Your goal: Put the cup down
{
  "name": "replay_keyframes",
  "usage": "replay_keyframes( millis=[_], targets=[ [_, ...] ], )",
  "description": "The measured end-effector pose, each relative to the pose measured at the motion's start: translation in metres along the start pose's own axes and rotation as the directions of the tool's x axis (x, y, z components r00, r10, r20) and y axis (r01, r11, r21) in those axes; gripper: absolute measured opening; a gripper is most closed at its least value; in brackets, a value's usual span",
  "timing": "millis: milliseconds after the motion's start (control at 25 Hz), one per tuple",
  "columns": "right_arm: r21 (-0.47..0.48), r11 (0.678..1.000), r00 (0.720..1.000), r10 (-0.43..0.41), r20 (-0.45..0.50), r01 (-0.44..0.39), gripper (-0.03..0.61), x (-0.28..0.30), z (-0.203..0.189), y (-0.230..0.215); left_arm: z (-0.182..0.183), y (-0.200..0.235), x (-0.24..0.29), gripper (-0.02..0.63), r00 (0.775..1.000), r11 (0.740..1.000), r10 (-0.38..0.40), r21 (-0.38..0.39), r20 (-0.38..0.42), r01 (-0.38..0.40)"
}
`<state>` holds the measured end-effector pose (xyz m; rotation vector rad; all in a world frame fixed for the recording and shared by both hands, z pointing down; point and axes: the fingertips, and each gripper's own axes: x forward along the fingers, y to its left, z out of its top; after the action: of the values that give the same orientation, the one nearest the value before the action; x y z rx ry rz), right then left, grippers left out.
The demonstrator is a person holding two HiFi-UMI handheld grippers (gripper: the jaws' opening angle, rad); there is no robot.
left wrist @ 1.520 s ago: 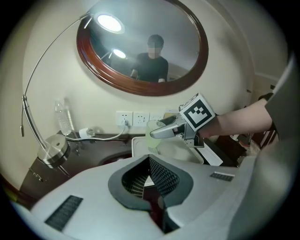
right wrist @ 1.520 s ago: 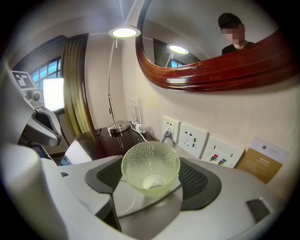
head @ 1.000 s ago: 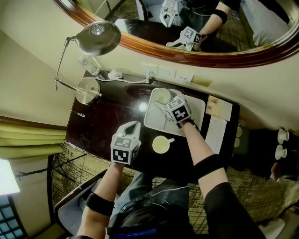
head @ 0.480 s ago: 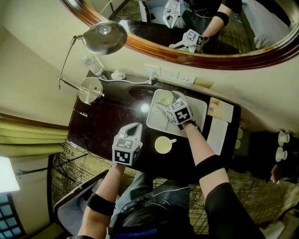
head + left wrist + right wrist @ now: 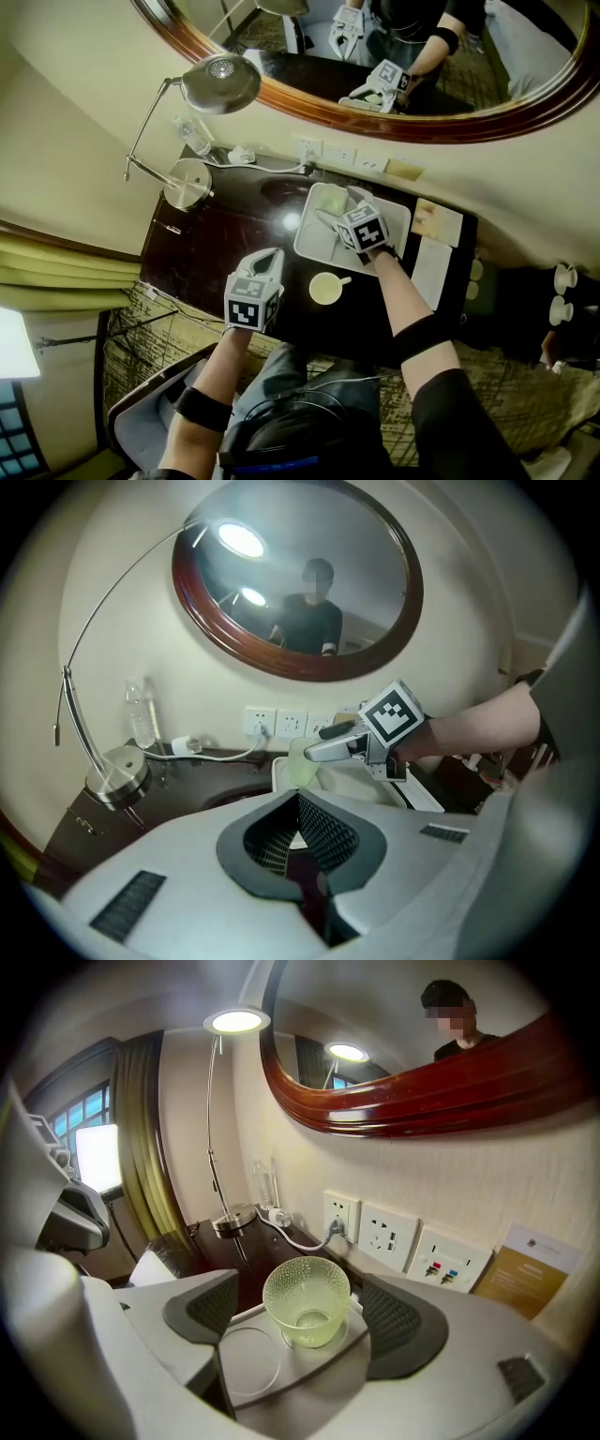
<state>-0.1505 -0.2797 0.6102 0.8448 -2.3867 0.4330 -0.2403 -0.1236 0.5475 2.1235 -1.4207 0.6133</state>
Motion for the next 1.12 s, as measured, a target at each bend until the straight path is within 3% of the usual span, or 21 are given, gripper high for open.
replay_keyframes(
  millis=[240, 440, 760, 1120],
  targets=[
    [-0.034, 0.999, 1.000, -0.005, 0.006, 0.005, 0.375, -0.044, -0.006, -0.006, 0.013, -0.025, -0.015, 0.003, 1.000, 1.000, 0.010, 0.002, 0.021, -0.010],
    [-0.045, 0.999, 0.999, 0.014, 0.051, -0.012, 0.198, -0.104, 0.008, 0.007, 0.020, -0.044, -0.028, 0.003, 0.998, 1.000, 0.030, -0.010, 0.050, -0.029],
    [-0.039, 0.999, 0.993, 0.020, 0.112, -0.015, 0.013, -0.185, -0.009, 0.015, 0.030, -0.095, -0.048, 0.003, 0.995, 1.000, 0.024, -0.015, 0.102, -0.022],
    [0.046, 0.999, 0.994, -0.013, 0.107, 0.009, 0.000, -0.247, -0.071, 0.012, 0.017, -0.128, -0.059, 0.003, 0.995, 0.999, 0.019, -0.028, 0.100, -0.016]
  ],
)
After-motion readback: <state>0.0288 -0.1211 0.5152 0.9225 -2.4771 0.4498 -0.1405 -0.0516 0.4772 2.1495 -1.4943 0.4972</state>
